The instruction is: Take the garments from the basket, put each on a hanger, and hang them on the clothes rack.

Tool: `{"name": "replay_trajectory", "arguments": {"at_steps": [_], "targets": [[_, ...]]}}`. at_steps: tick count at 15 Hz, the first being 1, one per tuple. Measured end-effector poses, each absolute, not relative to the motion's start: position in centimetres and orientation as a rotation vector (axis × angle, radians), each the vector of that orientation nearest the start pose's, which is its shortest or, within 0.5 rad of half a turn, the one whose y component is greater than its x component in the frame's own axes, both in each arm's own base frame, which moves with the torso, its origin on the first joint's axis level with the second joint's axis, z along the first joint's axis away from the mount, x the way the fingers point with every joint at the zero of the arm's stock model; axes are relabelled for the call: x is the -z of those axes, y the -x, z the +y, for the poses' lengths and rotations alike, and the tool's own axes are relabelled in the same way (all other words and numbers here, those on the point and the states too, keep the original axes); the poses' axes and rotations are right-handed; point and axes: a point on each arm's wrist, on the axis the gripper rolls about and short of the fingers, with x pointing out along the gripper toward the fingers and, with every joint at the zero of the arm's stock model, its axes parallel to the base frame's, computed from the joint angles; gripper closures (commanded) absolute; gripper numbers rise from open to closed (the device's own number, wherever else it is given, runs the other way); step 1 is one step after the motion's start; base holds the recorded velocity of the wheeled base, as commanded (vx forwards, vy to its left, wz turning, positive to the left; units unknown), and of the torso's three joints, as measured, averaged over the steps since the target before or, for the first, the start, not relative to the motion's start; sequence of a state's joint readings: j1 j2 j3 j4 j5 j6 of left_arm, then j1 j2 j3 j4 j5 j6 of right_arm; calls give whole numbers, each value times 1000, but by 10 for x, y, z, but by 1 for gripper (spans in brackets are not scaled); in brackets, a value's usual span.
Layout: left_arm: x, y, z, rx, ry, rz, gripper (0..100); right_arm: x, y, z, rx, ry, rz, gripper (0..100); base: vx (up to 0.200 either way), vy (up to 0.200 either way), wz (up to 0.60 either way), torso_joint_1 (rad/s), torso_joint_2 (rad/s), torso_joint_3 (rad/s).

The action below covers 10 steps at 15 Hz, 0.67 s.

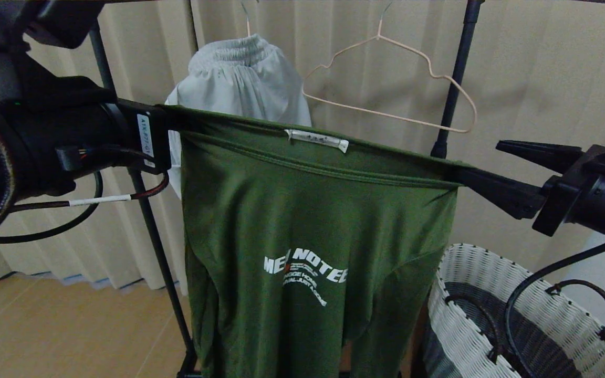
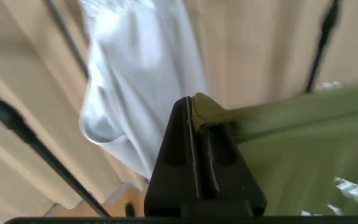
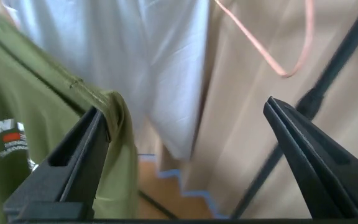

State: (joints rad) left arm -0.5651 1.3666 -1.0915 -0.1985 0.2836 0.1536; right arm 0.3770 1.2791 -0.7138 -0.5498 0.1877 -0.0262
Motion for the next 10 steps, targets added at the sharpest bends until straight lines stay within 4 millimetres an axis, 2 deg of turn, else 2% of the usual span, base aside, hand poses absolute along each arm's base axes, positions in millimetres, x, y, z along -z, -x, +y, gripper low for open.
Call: {"name": "replay_trajectory", "arguments": {"at_steps": [4,10], "targets": [[-306,-205,-114,254,-184,53,100,-254,-168,79,-605,7,1,0,0,0,0,0,0,0],[-303,-210,-107,214,-186,59,100,-249,-149,72,-653,6,-10,0,0,0,0,0,0,0]]}}
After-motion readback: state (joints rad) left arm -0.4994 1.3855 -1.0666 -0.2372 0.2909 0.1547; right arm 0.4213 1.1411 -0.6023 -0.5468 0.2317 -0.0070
